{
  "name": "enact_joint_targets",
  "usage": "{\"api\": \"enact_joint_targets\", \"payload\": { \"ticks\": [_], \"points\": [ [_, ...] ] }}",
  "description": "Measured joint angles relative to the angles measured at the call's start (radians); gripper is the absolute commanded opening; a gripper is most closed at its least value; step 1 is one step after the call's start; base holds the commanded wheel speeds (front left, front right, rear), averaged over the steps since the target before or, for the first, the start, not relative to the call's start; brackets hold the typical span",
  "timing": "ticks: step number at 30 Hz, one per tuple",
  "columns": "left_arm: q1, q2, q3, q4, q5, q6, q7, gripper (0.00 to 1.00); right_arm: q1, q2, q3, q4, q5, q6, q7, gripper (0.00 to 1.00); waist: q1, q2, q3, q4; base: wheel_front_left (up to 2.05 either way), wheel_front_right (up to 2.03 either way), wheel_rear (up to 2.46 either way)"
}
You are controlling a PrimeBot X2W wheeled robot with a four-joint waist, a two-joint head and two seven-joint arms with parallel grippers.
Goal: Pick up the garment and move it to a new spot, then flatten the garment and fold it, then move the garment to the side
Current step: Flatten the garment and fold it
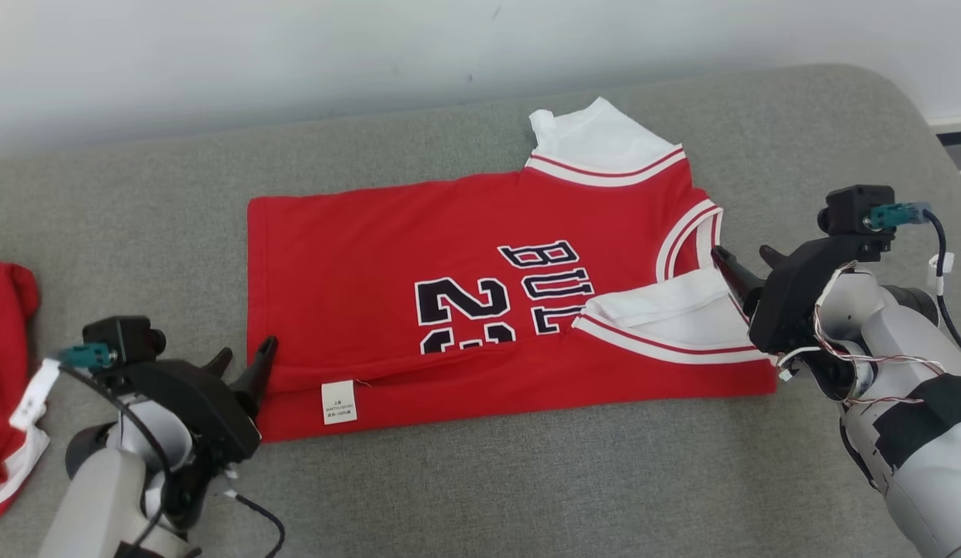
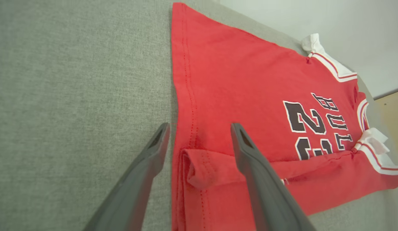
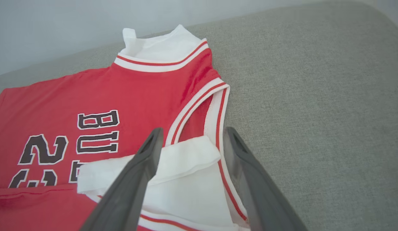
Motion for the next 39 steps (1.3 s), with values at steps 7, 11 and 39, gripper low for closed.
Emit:
{"api": "enact_joint_targets", "payload": {
  "ticks": [7, 11, 39],
  "points": [
    [0.105, -0.015, -0.013, -0.053, 0.049, 0.001, -0.155, 1.0, 0.069, -0.033, -0.011, -0.019, -0.026, 0.017, -0.142, 1.0, -0.0001, -0.0002, -0.048, -0.001, 0.0, 0.0, 0.0],
    [0.208, -0.03, -0.034, -0.121, 0.094, 0.017, -0.255, 1.0, 0.207, -0.048, -0.008, -0.06, -0.037, 0.025, -0.226, 1.0, -0.0002, -0.0002, -0.08, 0.004, 0.0, 0.0, 0.0],
    [0.286, -0.027, -0.106, -0.092, 0.197, 0.044, -0.412, 1.0, 0.317, -0.046, 0.067, -0.053, -0.148, -0.047, -0.315, 1.0, -0.0001, -0.0001, -0.081, 0.001, 0.0, 0.0, 0.0]
  ]
}}
